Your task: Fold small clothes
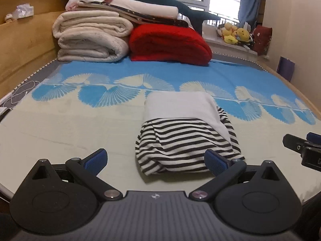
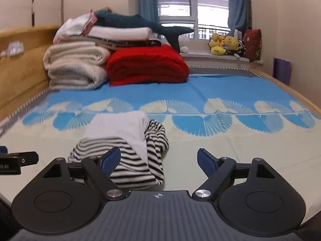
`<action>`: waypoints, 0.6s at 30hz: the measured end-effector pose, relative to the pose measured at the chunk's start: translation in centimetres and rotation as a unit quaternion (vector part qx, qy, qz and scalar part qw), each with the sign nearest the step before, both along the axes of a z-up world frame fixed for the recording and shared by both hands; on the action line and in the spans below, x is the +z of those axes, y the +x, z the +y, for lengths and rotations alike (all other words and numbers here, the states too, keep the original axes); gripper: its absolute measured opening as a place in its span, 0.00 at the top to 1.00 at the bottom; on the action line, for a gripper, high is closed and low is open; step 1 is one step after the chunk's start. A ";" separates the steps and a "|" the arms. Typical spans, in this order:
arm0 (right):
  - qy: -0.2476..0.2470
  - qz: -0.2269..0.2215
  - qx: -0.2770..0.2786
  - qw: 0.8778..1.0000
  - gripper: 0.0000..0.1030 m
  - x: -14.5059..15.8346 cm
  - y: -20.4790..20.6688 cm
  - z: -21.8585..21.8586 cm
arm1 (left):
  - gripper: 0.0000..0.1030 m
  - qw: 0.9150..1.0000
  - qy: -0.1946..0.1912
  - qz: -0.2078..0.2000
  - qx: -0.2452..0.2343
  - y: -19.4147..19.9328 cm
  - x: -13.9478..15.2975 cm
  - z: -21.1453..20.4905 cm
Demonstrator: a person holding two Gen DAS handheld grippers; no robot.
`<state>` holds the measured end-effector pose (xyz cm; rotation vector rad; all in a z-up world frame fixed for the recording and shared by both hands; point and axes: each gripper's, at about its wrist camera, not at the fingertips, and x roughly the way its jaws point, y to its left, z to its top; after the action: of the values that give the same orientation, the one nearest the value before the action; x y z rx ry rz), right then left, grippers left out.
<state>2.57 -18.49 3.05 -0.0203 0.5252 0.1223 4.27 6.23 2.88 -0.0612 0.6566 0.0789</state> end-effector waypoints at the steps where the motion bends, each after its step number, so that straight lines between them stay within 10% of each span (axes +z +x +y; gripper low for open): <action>1: -0.007 0.001 0.003 1.000 0.18 -0.1 0.0 0.2 | 0.00 1.000 0.003 0.002 0.003 0.2 -0.3 0.2; 18: -0.015 0.048 0.009 0.999 0.17 -1.8 1.4 2.3 | 0.00 0.998 -0.035 0.059 0.001 1.9 -2.8 0.2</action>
<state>3.93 -16.20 1.21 -0.0480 0.6222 0.1341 6.20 6.41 0.08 -0.1254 0.7764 0.0611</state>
